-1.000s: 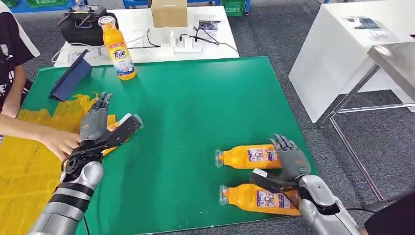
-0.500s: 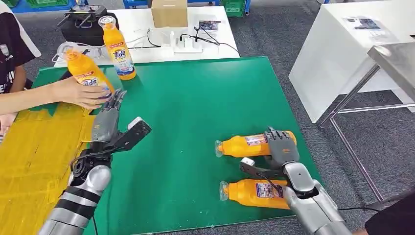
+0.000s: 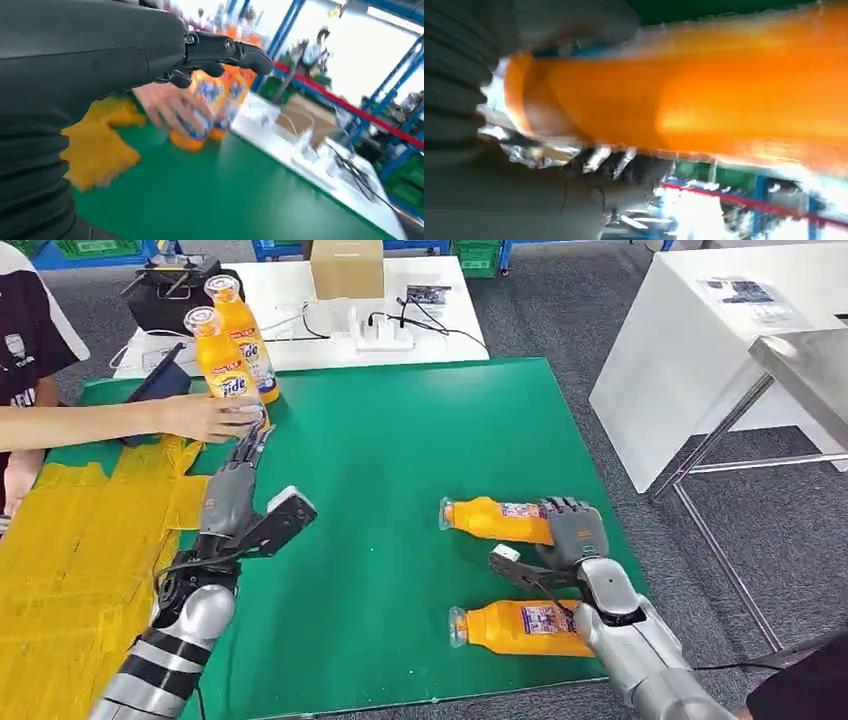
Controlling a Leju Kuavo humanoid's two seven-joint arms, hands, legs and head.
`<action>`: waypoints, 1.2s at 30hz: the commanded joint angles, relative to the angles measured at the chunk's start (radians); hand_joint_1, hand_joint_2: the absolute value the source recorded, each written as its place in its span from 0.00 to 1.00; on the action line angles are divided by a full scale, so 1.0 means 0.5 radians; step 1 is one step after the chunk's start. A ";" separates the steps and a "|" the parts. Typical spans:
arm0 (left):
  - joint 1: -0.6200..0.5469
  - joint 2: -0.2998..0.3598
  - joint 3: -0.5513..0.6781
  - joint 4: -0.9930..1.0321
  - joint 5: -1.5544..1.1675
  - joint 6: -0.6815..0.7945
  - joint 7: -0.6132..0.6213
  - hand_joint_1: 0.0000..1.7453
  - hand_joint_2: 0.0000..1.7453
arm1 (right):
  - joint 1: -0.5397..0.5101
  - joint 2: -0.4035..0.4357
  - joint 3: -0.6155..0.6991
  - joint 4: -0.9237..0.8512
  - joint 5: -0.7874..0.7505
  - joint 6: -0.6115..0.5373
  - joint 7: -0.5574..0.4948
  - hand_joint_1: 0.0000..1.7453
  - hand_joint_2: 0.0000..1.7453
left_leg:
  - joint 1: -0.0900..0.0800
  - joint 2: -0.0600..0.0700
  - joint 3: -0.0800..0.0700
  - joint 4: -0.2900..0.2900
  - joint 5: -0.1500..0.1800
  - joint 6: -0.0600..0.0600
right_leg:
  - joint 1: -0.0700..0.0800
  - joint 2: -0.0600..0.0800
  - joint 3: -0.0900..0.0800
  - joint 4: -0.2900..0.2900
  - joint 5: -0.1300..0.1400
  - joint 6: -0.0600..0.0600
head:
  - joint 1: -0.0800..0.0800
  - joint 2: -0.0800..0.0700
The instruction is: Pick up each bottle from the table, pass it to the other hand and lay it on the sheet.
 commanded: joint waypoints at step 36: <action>0.283 0.027 -0.211 -0.583 1.501 -0.702 -0.357 0.00 1.00 | 0.201 0.727 0.436 -0.732 -1.668 0.398 -0.821 1.00 1.00 | 0.003 0.011 -0.005 0.001 -0.008 -0.005 | 0.004 0.007 -0.010 0.000 -0.006 -0.009 | -0.001 0.000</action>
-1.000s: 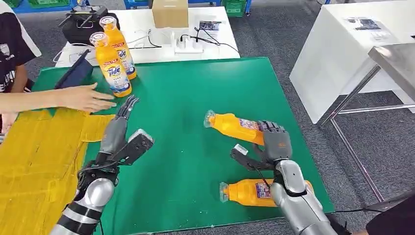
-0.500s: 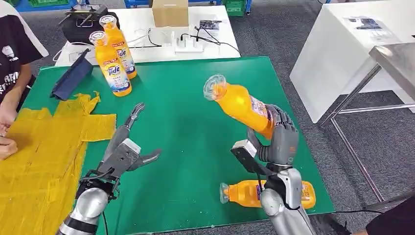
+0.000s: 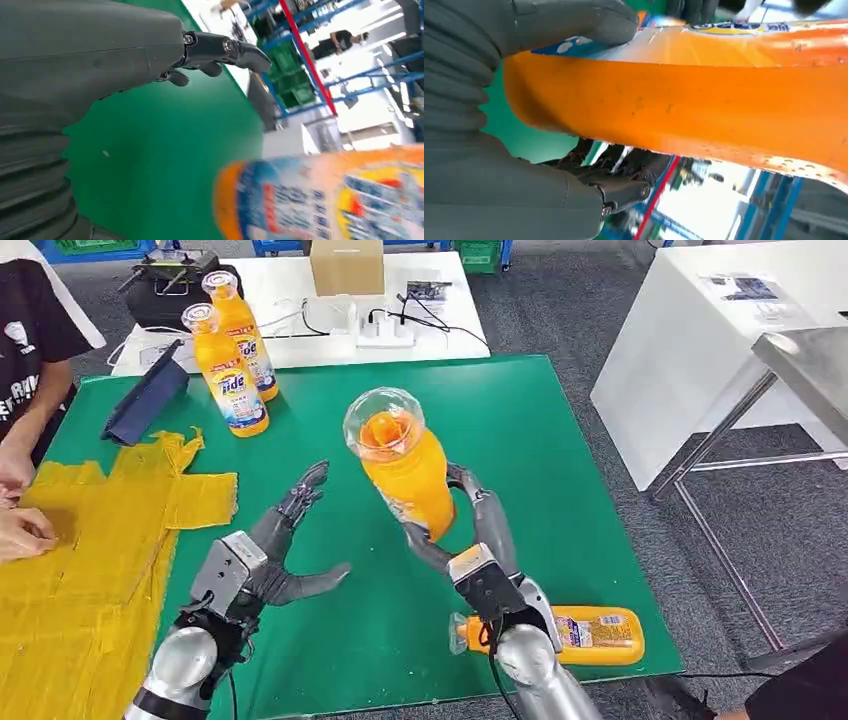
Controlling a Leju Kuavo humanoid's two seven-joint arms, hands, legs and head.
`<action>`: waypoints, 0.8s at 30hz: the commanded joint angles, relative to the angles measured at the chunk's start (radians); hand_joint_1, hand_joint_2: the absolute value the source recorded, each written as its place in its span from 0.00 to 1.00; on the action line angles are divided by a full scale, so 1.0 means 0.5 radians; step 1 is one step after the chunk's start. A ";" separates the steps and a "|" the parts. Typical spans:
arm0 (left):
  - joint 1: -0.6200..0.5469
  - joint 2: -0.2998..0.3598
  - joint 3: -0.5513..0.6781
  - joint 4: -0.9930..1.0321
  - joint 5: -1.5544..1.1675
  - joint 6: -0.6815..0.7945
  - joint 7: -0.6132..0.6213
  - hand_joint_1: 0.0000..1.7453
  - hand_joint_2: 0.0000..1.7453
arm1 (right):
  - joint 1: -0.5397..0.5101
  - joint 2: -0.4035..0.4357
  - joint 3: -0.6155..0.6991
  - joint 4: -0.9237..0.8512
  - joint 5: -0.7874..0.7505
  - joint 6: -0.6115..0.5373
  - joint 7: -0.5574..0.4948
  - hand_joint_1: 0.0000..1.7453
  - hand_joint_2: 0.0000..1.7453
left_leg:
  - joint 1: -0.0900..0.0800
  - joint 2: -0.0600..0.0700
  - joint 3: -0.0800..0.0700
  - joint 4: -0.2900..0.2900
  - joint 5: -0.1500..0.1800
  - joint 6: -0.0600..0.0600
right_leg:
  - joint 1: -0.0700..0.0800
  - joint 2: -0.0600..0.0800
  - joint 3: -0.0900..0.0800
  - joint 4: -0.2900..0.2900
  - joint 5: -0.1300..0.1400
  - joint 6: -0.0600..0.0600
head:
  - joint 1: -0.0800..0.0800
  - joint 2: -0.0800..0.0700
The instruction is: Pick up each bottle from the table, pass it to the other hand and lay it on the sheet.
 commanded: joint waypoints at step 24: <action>-0.026 -0.051 -0.083 -0.113 0.379 0.030 -0.080 1.00 1.00 | -0.173 0.075 0.437 0.675 0.043 0.050 -0.009 1.00 1.00 | 0.002 0.004 0.011 0.002 -0.007 -0.001 | 0.003 0.001 0.010 -0.001 -0.005 -0.006 | 0.001 0.000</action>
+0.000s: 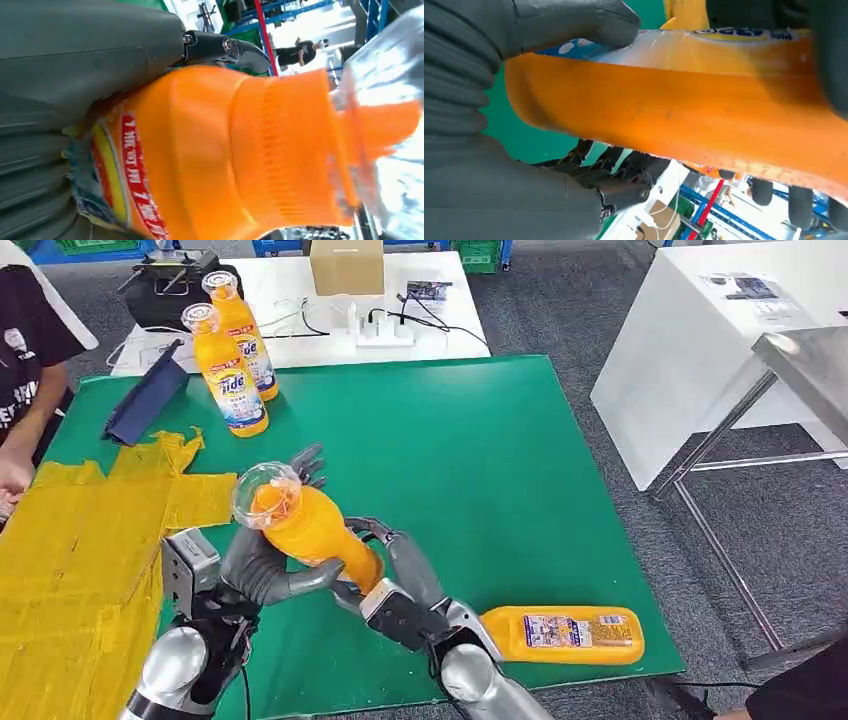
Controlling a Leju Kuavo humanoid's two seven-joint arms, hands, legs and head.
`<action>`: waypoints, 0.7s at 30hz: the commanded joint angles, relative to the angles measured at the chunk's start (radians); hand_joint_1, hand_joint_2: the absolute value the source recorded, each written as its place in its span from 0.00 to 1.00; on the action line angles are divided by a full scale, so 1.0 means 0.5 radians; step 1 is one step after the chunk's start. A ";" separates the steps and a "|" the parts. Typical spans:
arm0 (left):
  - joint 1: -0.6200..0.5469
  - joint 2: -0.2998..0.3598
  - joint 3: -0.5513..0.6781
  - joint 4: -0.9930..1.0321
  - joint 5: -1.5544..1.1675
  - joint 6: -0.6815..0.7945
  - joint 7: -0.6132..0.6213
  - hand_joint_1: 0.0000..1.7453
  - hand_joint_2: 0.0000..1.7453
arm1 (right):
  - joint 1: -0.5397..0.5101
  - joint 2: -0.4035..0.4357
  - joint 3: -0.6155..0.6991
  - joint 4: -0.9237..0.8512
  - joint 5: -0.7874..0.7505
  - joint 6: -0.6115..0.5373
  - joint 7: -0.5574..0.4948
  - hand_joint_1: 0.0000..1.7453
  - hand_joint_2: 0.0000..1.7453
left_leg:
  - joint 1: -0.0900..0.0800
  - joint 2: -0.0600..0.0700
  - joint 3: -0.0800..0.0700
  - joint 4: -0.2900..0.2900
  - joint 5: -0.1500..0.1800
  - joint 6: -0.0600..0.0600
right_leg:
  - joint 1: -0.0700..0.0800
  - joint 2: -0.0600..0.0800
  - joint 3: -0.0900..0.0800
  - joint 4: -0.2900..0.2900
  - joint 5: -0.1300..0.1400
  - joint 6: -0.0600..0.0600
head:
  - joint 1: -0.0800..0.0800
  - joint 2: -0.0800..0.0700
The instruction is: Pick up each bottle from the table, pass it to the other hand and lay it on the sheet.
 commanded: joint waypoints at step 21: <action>-0.044 0.017 -0.048 0.081 -0.389 0.360 -0.044 1.00 1.00 | -0.008 -0.096 0.067 -0.095 0.256 -0.343 0.037 0.00 1.00 | 0.001 0.003 0.010 0.002 -0.007 -0.001 | 0.002 -0.001 -0.007 0.000 -0.006 -0.006 | 0.000 0.000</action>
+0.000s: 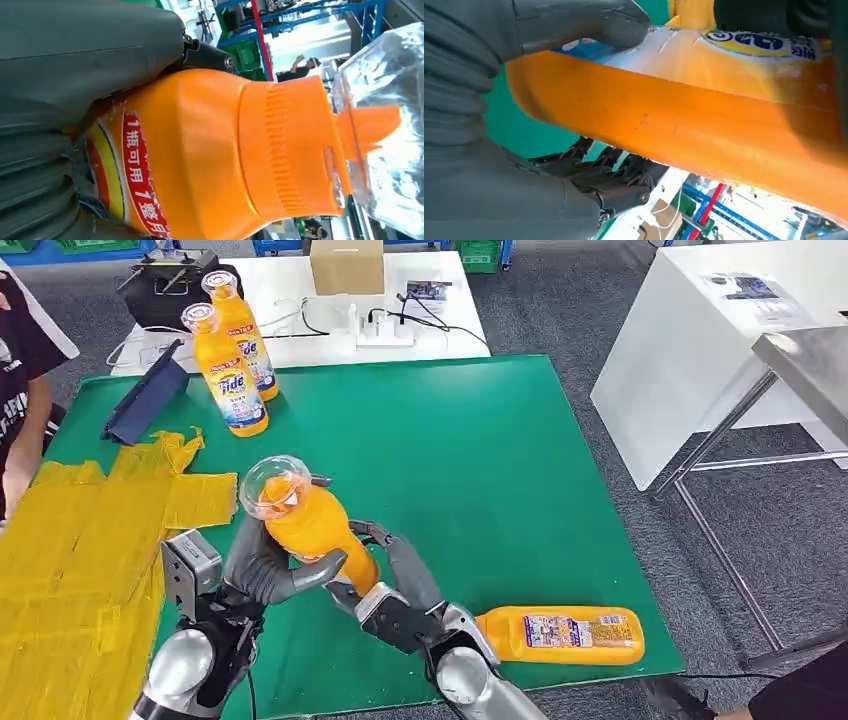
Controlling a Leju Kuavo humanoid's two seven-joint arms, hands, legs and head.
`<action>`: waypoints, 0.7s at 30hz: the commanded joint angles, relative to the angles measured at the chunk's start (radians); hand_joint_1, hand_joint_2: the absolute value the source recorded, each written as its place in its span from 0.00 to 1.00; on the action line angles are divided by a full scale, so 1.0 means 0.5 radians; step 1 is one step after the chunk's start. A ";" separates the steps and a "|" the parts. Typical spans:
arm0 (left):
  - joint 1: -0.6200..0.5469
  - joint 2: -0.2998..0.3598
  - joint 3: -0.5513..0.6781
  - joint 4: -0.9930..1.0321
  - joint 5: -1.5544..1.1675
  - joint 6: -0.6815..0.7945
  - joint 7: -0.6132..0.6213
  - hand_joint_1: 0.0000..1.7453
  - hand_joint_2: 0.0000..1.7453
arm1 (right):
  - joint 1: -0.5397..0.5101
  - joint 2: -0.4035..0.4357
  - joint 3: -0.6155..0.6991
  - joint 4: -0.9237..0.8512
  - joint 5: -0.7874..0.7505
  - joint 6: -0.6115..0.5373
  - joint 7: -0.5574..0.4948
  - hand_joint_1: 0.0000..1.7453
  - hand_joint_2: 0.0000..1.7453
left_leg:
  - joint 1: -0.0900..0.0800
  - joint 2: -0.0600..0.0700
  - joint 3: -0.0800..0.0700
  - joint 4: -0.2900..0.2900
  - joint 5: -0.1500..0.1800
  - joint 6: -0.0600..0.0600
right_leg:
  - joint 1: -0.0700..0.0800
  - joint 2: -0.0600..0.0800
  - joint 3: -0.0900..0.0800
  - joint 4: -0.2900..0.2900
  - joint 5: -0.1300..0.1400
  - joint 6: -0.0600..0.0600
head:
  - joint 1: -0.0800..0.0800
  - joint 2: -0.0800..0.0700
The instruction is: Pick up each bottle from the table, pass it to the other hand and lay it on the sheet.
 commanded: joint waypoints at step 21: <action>-0.568 0.372 0.163 0.847 -2.704 0.581 0.907 1.00 1.00 | 0.294 -0.608 0.004 -0.559 1.237 -0.034 0.632 0.00 1.00 | 0.002 0.000 0.010 0.003 -0.006 -0.001 | 0.003 -0.004 0.013 0.000 -0.006 -0.006 | 0.000 0.000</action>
